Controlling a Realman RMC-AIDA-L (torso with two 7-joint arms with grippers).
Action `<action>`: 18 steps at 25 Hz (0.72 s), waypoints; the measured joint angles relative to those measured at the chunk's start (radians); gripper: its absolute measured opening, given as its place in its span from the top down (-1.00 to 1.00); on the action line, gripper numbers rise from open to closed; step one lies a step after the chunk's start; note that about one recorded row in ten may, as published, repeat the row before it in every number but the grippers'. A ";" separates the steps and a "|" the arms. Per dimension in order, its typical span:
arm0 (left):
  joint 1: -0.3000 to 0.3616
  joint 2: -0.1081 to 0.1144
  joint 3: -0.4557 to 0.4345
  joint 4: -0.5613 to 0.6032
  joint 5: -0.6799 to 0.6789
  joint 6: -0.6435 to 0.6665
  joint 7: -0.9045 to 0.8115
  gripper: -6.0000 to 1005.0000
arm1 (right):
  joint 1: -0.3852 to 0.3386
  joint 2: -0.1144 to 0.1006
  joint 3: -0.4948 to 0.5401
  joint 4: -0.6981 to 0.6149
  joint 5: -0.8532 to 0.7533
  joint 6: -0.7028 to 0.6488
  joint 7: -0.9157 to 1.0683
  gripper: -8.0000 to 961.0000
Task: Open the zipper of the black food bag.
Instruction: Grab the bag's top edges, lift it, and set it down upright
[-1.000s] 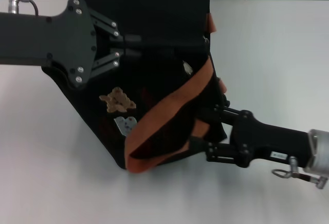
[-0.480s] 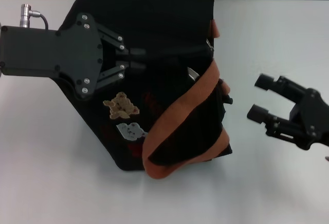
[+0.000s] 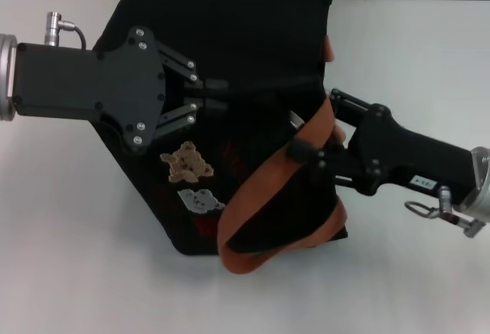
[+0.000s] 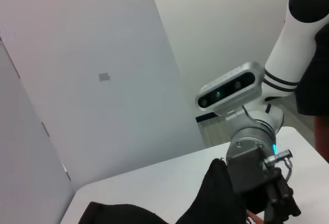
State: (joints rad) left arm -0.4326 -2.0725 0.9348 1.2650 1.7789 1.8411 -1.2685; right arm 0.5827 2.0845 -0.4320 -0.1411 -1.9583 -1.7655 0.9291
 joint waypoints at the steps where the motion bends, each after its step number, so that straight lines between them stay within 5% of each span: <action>1: 0.000 0.000 0.000 0.000 0.000 0.000 0.000 0.79 | 0.000 0.000 0.000 0.000 0.000 0.000 0.000 -0.72; 10: 0.003 0.000 -0.001 0.001 -0.001 -0.008 0.000 0.79 | -0.102 -0.006 0.041 -0.087 0.009 -0.130 0.021 -0.72; 18: 0.007 0.000 0.001 0.000 -0.002 -0.008 0.000 0.79 | -0.113 -0.007 0.101 -0.137 0.009 -0.112 -0.003 -0.72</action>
State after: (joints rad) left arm -0.4256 -2.0725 0.9355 1.2653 1.7767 1.8329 -1.2686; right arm 0.4699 2.0772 -0.3315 -0.2785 -1.9488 -1.8776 0.9257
